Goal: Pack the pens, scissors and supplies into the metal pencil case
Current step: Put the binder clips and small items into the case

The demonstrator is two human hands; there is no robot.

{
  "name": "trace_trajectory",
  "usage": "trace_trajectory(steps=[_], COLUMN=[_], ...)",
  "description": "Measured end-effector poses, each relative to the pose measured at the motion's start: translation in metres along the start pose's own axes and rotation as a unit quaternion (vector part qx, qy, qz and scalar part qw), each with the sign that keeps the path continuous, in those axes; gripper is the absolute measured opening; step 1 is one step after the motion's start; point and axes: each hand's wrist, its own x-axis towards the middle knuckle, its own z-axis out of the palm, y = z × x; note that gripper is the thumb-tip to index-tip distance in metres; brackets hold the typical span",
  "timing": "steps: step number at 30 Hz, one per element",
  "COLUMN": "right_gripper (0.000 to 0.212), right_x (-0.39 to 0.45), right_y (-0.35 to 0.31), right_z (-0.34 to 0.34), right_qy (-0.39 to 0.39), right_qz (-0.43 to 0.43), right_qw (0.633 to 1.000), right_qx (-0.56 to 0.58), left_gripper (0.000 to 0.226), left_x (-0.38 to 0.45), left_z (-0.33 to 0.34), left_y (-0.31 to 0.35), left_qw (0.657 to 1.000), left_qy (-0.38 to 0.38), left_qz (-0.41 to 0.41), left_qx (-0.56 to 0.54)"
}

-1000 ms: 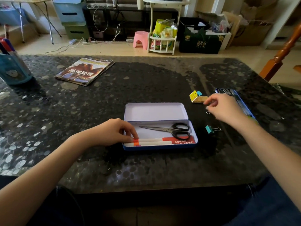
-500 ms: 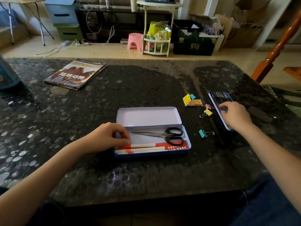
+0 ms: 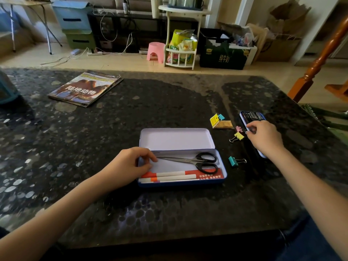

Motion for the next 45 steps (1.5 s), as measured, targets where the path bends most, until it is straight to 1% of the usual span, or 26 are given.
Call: trace_trajectory(steps=[2, 4, 6, 10, 14, 20, 22, 24, 25, 26, 29, 32, 34, 36, 37, 38, 40, 42, 45], right_gripper=[0.033, 0.03, 0.027, 0.027, 0.02, 0.022, 0.027, 0.039, 0.043, 0.043, 0.031, 0.028, 0.027, 0.026, 0.025, 0.024, 0.024, 0.028, 0.033], right_x=[0.0, 0.0, -0.002, -0.006, -0.01, -0.012, -0.013, -0.015, -0.016, -0.017, -0.019, -0.018, -0.019, -0.029, -0.037, -0.047, -0.075, -0.099, -0.114], right_y=[-0.003, -0.006, -0.011, -0.02, -0.023, -0.028, -0.029, -0.029, -0.03, -0.031, -0.032, -0.034, -0.038, -0.05, -0.06, -0.073, -0.102, -0.128, -0.152], right_z=[0.0, 0.0, -0.001, -0.001, -0.004, -0.005, -0.011, -0.02, -0.023, -0.024, -0.022, -0.021, -0.028, -0.038, -0.042, -0.046, -0.047, -0.038, -0.021], right_qy=[-0.003, -0.029, -0.061, -0.089, -0.085, -0.117, -0.165, -0.244, -0.262, -0.259, -0.216, -0.222, -0.174, -0.111, -0.101, -0.116, -0.192, -0.261, -0.285], right_qz=[-0.036, -0.085, -0.098, -0.087, -0.065, -0.006, -0.006, -0.05, -0.073, -0.086, -0.087, -0.077, -0.058, -0.065, -0.086, -0.121, -0.204, -0.259, -0.291], right_qw=[0.999, 0.996, 0.993, 0.992, 0.994, 0.99, 0.983, 0.968, 0.962, 0.962, 0.972, 0.972, 0.982, 0.986, 0.98, 0.969, 0.931, 0.9, 0.889], right_qx=[-0.007, 0.007, 0.015, -0.004, 0.02, 0.073, 0.079, 0.043, 0.025, 0.018, 0.034, 0.012, 0.042, 0.108, 0.148, 0.185, 0.232, 0.233, 0.21], left_gripper=[0.018, 0.018, 0.018, 0.018, 0.017, 0.02, 0.024, 0.025, 0.025, 0.024, 0.022, 0.019, 0.018, 0.017, 0.017, 0.018, 0.02, 0.021, 0.016], left_x=[0.0, 0.001, 0.001, 0.001, 0.001, 0.002, 0.004, 0.005, 0.006, 0.007, 0.008, 0.006, 0.007, 0.008, 0.009, 0.009, 0.008, 0.007, 0.004], left_z=[0.001, 0.001, 0.002, 0.002, 0.001, -0.005, -0.011, -0.016, -0.017, -0.018, -0.02, -0.022, -0.022, -0.021, -0.02, -0.02, -0.018, -0.019, -0.023], left_y=[0.0, 0.0, 0.002, 0.005, 0.006, 0.004, 0.001, -0.002, -0.003, -0.003, -0.002, -0.002, -0.001, 0.0, 0.0, 0.0, 0.0, 0.0, 0.0], left_qw=[1.0, 1.0, 1.0, 1.0, 1.0, 1.0, 0.999, 0.999, 0.999, 0.999, 0.999, 0.999, 0.999, 0.999, 0.999, 0.999, 0.999, 0.999, 0.999], left_qy=[-0.002, 0.0, 0.002, 0.002, 0.001, -0.018, -0.02, -0.012, -0.005, 0.001, 0.011, 0.017, 0.025, 0.03, 0.029, 0.026, 0.021, 0.018, 0.023], left_qz=[0.006, 0.008, 0.007, 0.003, 0.0, -0.004, -0.003, -0.006, -0.009, -0.012, -0.018, -0.027, -0.031, -0.028, -0.027, -0.026, -0.023, -0.024, -0.026], left_qx=[0.005, 0.004, -0.001, -0.009, -0.018, -0.024, -0.03, -0.032, -0.032, -0.031, -0.031, -0.032, -0.031, -0.032, -0.031, -0.031, -0.031, -0.031, -0.036])
